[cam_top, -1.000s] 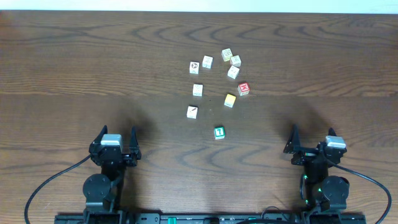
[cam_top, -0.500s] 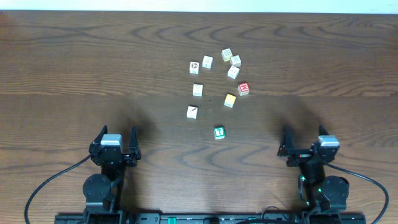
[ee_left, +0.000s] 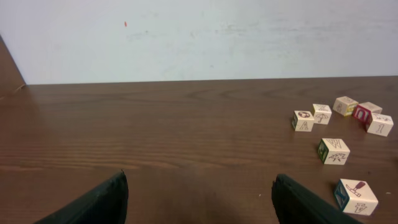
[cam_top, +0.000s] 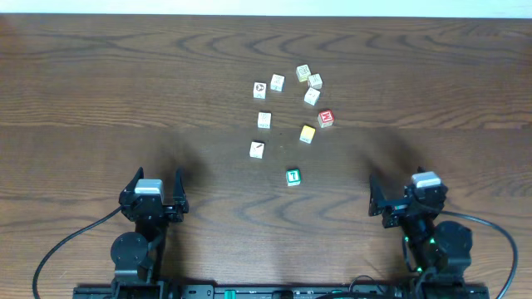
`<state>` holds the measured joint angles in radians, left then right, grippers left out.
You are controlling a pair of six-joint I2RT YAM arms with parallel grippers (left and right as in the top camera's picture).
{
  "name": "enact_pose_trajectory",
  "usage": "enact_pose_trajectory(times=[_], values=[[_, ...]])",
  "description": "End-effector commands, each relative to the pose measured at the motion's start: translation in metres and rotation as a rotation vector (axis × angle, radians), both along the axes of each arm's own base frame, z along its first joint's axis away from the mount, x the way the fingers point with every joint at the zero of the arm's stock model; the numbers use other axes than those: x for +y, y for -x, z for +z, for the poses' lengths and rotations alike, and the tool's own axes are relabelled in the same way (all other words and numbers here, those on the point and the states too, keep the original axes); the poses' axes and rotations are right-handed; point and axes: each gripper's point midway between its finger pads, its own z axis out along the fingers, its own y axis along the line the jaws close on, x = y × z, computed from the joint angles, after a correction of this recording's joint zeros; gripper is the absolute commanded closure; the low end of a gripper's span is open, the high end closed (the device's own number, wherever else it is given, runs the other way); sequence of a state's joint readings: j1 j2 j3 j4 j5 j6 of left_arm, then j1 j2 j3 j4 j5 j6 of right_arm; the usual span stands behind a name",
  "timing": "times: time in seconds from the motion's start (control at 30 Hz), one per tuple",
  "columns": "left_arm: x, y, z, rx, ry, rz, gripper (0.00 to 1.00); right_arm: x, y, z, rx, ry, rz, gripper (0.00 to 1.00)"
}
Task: Lift 4 blocks
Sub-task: 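Move the right gripper forward over the red M block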
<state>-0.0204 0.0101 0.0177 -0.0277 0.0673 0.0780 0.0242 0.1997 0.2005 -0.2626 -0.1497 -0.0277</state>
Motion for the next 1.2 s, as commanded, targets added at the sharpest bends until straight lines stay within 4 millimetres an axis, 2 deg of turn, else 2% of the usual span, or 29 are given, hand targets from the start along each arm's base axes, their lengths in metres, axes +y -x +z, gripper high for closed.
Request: enact_pose_trajectory(times=[0.0,0.37,0.63,0.8,0.93,1.17], values=[[0.002,0.001,-0.015,0.048,0.004,0.008,0.26,-0.001,-0.004,0.021,0.003,0.022,0.002,0.01],[0.002,0.001,-0.015,0.048,0.004,0.008,0.26,0.023,-0.013,0.052,0.263,-0.057,0.131,0.01],[0.002,0.001,-0.015,0.048,0.004,0.007,0.26,0.048,-0.014,0.071,0.5,-0.19,0.234,0.01],[0.002,0.001,-0.015,0.048,0.004,0.007,0.26,0.064,-0.01,0.068,0.667,-0.192,0.28,0.01],[0.002,0.001,-0.015,0.048,0.004,0.008,0.26,0.076,-0.013,0.065,0.721,-0.179,0.318,0.01],[0.002,0.001,-0.015,0.048,0.004,0.007,0.26,0.077,-0.012,0.044,0.818,-0.176,0.315,0.01]])
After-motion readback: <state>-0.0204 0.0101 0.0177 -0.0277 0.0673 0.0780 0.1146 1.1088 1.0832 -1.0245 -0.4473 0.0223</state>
